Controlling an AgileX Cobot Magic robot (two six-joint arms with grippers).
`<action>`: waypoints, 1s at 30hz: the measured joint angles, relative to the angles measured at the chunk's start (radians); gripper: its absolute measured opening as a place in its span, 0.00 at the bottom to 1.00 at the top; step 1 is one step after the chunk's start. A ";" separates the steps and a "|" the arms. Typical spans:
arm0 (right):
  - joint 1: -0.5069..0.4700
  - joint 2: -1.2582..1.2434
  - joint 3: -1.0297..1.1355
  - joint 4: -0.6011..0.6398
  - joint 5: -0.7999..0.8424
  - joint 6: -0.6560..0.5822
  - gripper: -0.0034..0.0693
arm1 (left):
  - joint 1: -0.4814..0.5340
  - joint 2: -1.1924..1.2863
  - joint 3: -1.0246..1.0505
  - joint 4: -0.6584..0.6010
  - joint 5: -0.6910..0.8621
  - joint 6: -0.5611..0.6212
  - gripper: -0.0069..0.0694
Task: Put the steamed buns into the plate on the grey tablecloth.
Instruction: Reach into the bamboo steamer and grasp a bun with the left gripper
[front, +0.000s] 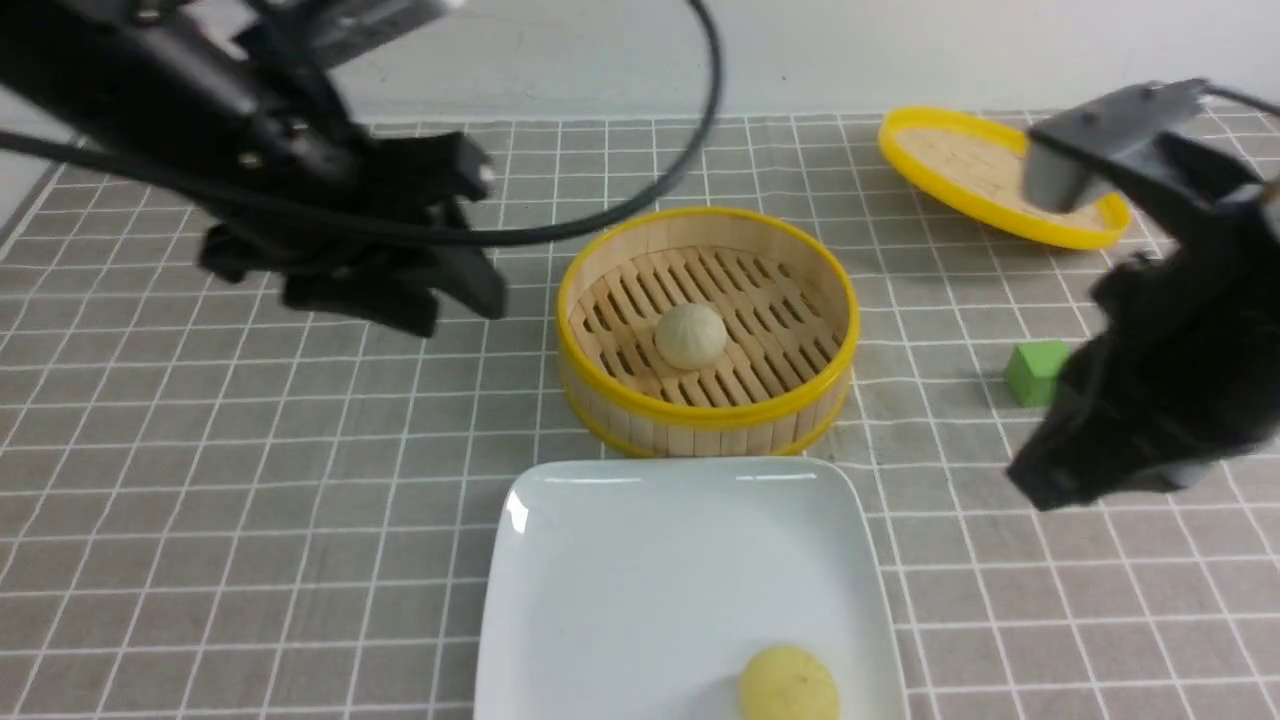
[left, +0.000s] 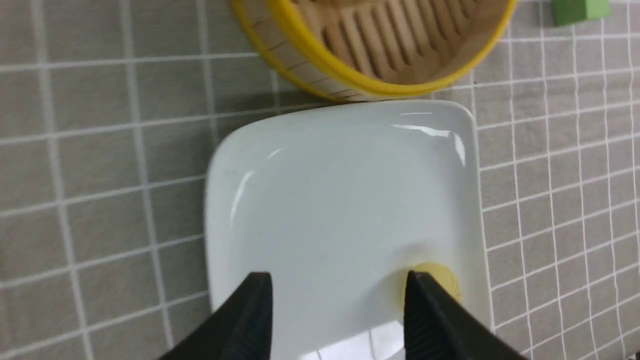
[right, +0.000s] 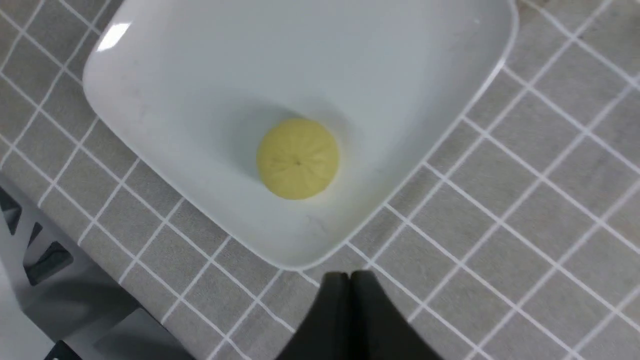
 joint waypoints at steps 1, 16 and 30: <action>-0.023 -0.062 0.045 -0.008 0.005 0.000 0.02 | -0.064 0.079 -0.082 0.031 -0.005 0.000 0.59; -0.045 -0.228 0.307 -0.002 -0.060 0.019 0.03 | -0.247 0.691 -0.706 0.264 0.003 -0.144 0.66; -0.046 -0.228 0.312 0.002 -0.089 0.007 0.03 | -0.249 0.765 -0.815 0.322 0.084 -0.152 0.13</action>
